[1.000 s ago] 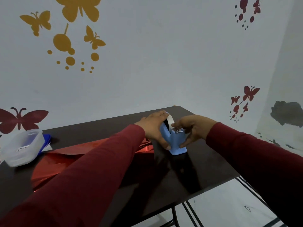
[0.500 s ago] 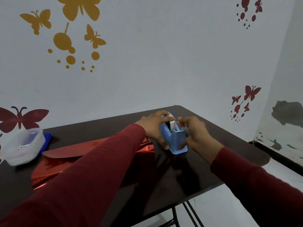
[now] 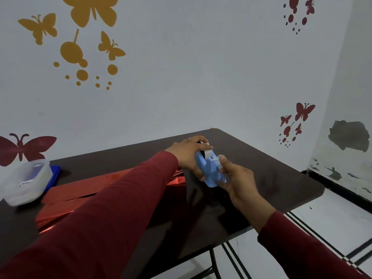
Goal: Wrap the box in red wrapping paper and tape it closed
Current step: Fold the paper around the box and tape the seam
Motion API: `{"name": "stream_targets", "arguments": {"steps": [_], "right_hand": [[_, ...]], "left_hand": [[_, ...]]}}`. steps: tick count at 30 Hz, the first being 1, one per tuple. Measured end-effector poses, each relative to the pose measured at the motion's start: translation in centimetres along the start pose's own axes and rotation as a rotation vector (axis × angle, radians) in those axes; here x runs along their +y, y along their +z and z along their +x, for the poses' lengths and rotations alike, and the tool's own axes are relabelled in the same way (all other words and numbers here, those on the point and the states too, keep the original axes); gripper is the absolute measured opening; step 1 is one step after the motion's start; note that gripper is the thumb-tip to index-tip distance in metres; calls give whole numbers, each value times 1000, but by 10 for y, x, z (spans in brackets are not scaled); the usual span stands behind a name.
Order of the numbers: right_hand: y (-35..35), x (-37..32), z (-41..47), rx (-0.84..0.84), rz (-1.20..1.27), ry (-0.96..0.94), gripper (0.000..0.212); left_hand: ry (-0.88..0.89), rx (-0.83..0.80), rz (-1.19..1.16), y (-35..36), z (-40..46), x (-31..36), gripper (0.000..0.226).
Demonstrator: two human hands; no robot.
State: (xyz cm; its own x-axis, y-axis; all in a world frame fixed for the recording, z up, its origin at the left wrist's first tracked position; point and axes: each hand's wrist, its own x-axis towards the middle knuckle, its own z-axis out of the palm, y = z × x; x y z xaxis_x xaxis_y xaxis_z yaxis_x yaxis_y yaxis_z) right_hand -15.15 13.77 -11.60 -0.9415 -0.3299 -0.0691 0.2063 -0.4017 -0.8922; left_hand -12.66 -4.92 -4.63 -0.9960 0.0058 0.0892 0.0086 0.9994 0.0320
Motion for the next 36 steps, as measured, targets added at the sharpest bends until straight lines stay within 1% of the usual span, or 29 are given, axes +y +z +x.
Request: {"name": "stream_targets", "arguments": {"steps": [1,2,3,5,6,9,12,15,17,18,20,22,23,24,26,27,29,31,33,35,36], "right_hand": [[0,1,1,-2,7,19,36],[-1,2,1,-1,-7,31,42],[-1,3,1,13,-24,26,41],[-4,5,0,41,-78,20,26],[-5,6,0,49,-105,18,25],[-9,7,4,50,-175,-18,38],[-15,10,7,49,-229,-35,45],[-23,13,5,38,-301,-69,40],[-26,11,0,18,-263,-85,37],[-28,8,-3,23,-244,-91,37],[-32,3,-11,32,-234,-145,34],[-34,-4,-21,19,-265,-243,36],[-35,-7,-25,-4,-281,-292,37],[-36,-11,-29,-30,-298,-339,36],[-36,-17,-34,-90,-324,-414,36],[-36,-20,-37,-119,-333,-440,36],[-35,-23,-39,-167,-358,-470,35],[-32,-27,-43,-207,-387,-460,33],[-27,-33,-44,-246,-390,-395,24],[-21,-40,-44,-308,-361,-245,18],[-17,-43,-44,-347,-349,-173,19]], "left_hand": [[0,-1,-4,0,0,-1,110],[-1,-2,-7,0,0,-1,110],[-3,-4,-9,-1,0,0,110],[-10,-6,-14,-2,-2,1,109],[-12,-8,-15,-3,-3,2,108],[-22,-25,-16,-5,-5,4,108],[-28,-36,-19,-6,-7,6,108],[-28,-55,-16,-9,-8,9,108],[-33,-69,-21,-11,-8,11,104],[-28,-53,-34,-12,-8,14,100],[5,50,-125,-18,-12,21,85],[42,130,-323,-26,-17,33,66],[51,111,-432,-31,-21,39,58],[57,52,-520,-37,-26,45,53],[75,-78,-596,-45,-34,52,46],[85,-101,-599,-47,-37,54,44],[96,-72,-609,-50,-44,55,37],[92,-6,-656,-53,-54,55,31],[72,77,-660,-56,-65,54,25],[21,168,-642,-61,-79,52,21],[-4,210,-636,-65,-87,50,20]]}}
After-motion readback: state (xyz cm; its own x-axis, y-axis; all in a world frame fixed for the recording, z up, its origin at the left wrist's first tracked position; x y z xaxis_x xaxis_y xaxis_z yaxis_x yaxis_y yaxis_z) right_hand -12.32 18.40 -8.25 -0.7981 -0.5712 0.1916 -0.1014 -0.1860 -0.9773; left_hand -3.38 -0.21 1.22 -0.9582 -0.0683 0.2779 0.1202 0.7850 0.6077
